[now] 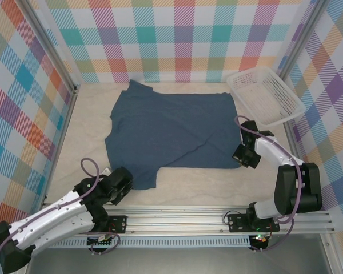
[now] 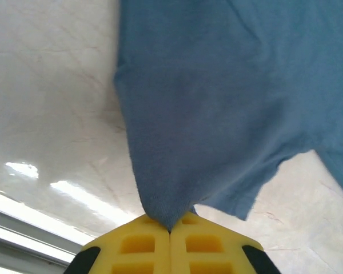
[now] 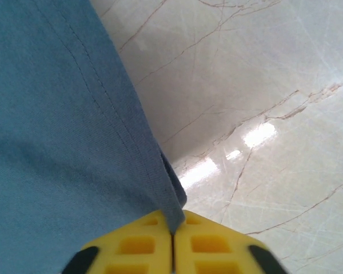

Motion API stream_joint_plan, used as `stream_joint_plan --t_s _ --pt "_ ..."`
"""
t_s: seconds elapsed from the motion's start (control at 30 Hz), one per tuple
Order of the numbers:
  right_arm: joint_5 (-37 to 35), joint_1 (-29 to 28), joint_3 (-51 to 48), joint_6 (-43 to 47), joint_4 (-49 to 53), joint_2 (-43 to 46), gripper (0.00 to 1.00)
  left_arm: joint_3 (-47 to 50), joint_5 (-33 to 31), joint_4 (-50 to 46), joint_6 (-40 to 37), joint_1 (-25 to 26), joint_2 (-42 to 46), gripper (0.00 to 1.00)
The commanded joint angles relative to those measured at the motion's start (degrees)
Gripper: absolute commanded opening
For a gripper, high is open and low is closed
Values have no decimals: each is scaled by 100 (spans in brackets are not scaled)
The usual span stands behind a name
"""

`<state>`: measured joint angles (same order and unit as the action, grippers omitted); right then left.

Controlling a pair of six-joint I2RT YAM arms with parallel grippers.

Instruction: Fold and stack the t-shirts

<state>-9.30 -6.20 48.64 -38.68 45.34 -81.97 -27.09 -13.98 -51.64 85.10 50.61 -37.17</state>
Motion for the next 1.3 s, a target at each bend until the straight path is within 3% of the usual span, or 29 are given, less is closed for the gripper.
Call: stream_joint_plan --t_s 0.0,0.1,0.17,0.3,0.43,0.53,0.67,0.8,0.9,1.13,1.27 --pt "-233 -22 -3 -35 357 -55 28 -152 -112 -93 186 82 222 35" --pt "-369 -20 102 -138 484 318 41 -1300 -882 -652 -278 66 22 53" --pt "-285 -30 259 -133 480 653 46 -1942 -1006 -608 -754 -273 -416 55" --pt "220 -139 618 -34 253 1009 48 -2446 689 673 -1757 -2179 -1878 49" --pt "1226 -237 864 240 -309 1005 48 -3532 1190 1853 -2457 -3359 -4069 32" --pt "1704 -366 1067 367 -476 966 48 -5049 1354 1928 -2886 -3843 -5947 22" --pt "2112 -409 1156 452 -624 981 48 -6816 1450 1880 -3029 -4214 -7843 21" --pt "2233 -413 1148 458 -652 809 47 -8161 1455 1238 -3290 -4483 -9245 20" --pt "2445 -426 1139 409 -790 615 47 -7929 1296 1016 -3299 -4699 -9347 19" --pt "2673 -586 1279 351 -1067 -24 47 -5512 890 1154 -3532 -5340 -8015 17" --pt "2723 -804 1542 337 -1184 -632 47 -4795 1048 1505 -3756 -5618 -7467 19"
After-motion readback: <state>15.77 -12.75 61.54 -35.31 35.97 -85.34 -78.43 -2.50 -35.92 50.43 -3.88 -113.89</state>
